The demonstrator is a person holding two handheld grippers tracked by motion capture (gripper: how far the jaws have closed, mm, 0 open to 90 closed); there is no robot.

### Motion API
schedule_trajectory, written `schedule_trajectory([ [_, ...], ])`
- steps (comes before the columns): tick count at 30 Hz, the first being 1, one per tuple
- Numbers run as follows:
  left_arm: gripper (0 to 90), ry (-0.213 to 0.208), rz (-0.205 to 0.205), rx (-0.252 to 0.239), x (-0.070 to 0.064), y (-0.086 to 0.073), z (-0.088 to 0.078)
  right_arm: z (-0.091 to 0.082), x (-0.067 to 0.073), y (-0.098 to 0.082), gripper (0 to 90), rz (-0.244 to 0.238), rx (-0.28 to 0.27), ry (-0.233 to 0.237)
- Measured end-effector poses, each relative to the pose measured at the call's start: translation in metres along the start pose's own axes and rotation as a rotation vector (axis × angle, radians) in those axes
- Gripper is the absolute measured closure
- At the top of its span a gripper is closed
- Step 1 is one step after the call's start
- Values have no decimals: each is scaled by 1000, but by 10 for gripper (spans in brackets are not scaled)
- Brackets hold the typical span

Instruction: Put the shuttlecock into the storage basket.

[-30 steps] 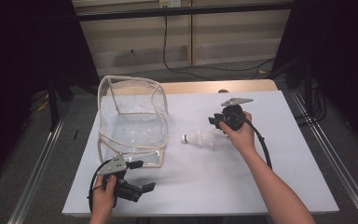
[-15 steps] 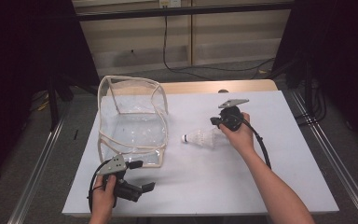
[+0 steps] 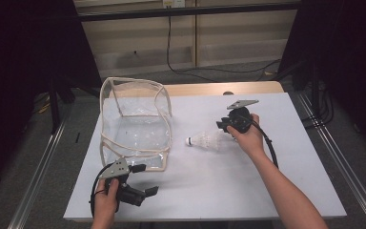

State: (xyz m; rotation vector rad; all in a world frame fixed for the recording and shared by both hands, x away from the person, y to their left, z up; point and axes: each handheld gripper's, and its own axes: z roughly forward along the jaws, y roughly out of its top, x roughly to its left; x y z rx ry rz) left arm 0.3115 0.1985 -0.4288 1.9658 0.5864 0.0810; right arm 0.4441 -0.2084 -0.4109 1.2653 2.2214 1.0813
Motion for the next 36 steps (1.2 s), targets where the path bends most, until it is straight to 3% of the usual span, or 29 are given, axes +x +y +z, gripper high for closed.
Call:
schedule_trajectory([
  [7, 42, 5, 2, 4, 0, 0, 1, -13, -5, 0, 518, -17, 30, -5],
  [10, 42, 5, 0, 1, 0, 0, 1, -17, -5, -1, 507, -54, 64, -9],
  [13, 42, 4, -1, -1, -1, 0, 1, -20, -6, -4, 609, -94, 95, -16],
  [16, 42, 8, 1, 6, -1, 0, 1, -22, -6, -7, 684, -99, 129, -9],
  [24, 42, 7, 1, 4, -1, 0, 0, -30, -8, -11, 738, -90, 110, -6],
  [26, 42, 7, 1, 3, -1, 0, 0, -33, -10, -11, 787, -81, 101, -5],
  [29, 42, 7, -2, 0, -1, 0, 0, -39, -14, -13, 869, -58, 80, 19],
  [36, 42, 7, 1, -1, -2, 1, 0, -55, -18, -21, 900, -30, 50, 51],
])
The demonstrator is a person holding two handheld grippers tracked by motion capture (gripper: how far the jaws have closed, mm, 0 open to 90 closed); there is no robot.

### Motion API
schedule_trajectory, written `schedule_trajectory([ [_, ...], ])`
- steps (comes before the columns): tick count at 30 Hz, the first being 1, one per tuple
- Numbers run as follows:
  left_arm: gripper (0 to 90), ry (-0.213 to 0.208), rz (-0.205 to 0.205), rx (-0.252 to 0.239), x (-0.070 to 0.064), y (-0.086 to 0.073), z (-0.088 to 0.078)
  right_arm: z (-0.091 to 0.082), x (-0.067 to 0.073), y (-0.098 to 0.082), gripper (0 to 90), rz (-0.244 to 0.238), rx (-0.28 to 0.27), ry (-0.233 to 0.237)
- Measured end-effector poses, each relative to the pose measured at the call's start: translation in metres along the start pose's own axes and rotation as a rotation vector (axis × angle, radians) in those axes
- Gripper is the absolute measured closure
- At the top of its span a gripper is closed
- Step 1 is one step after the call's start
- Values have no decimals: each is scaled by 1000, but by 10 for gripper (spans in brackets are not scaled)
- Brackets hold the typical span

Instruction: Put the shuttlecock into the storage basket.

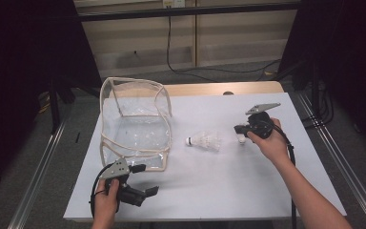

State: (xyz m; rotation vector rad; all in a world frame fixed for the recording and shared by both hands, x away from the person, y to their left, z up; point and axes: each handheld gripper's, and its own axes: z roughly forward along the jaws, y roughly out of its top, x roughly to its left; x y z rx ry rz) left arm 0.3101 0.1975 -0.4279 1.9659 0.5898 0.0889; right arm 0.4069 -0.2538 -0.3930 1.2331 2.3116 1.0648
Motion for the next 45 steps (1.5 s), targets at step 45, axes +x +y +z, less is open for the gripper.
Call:
schedule_trajectory([
  [45, 42, 0, 7, 5, -3, 2, 2, -34, -28, -69, 900, 139, -73, 40],
])
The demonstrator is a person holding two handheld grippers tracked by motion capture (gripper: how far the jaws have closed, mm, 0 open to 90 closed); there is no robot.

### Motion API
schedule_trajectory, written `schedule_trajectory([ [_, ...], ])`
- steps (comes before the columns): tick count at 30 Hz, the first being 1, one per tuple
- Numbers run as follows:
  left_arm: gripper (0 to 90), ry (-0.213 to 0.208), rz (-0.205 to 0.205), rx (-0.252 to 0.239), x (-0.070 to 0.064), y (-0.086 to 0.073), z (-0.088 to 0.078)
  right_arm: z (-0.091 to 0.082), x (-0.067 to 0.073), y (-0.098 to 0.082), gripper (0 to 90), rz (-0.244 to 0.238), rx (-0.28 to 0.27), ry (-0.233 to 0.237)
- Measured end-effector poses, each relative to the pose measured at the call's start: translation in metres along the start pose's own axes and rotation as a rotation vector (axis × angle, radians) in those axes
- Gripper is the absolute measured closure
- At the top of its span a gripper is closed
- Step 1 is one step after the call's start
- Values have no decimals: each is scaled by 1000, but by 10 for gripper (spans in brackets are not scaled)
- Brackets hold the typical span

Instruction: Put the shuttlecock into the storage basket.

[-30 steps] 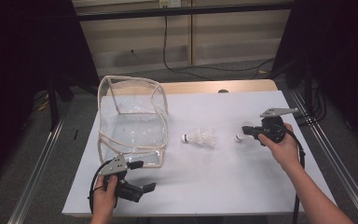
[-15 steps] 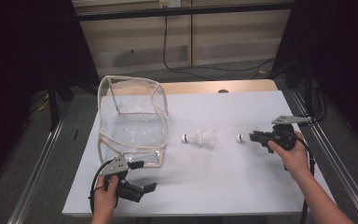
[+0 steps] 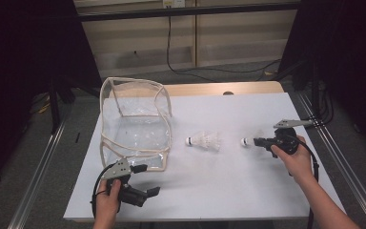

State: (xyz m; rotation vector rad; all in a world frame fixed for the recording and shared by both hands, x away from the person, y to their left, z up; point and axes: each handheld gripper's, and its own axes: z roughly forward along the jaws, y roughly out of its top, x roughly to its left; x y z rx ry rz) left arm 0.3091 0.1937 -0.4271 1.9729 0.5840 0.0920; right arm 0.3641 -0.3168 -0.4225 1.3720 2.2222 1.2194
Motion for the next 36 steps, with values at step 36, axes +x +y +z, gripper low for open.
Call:
schedule_trajectory([
  [36, 42, -3, 1, 0, 0, 0, 0, 25, 37, 19, 900, -22, -77, 109],
])
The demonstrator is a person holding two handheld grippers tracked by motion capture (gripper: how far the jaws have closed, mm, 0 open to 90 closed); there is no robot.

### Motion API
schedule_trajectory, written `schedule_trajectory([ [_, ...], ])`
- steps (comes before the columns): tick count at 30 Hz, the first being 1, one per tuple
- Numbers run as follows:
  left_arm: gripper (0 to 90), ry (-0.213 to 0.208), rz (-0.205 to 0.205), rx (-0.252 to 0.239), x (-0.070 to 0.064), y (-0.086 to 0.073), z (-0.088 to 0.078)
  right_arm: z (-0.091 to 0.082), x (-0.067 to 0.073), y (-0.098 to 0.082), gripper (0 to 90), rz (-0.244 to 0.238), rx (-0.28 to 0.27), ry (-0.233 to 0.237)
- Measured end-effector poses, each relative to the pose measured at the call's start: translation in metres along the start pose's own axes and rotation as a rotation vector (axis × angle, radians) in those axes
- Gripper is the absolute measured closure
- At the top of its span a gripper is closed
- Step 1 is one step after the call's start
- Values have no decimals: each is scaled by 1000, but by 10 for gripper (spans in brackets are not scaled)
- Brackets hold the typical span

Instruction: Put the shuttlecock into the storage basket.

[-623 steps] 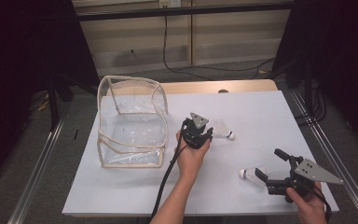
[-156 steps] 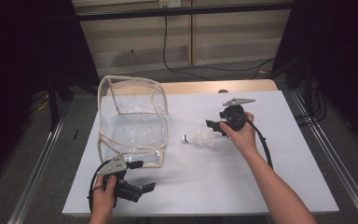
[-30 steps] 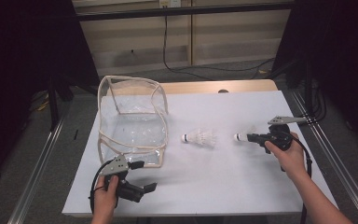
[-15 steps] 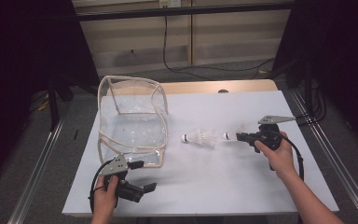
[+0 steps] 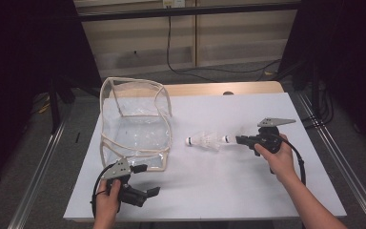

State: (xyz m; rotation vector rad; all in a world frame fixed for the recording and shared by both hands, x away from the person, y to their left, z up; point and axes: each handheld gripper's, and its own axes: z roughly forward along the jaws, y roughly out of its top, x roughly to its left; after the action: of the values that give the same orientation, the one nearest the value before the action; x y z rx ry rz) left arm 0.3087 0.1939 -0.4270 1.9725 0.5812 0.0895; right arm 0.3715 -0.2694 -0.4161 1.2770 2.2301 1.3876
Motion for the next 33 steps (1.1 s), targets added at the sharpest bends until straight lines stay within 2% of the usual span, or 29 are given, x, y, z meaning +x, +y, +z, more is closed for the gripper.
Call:
schedule_trajectory([
  [33, 42, -2, -1, -5, 0, 0, 0, 26, 14, 2, 900, 13, -4, 36],
])
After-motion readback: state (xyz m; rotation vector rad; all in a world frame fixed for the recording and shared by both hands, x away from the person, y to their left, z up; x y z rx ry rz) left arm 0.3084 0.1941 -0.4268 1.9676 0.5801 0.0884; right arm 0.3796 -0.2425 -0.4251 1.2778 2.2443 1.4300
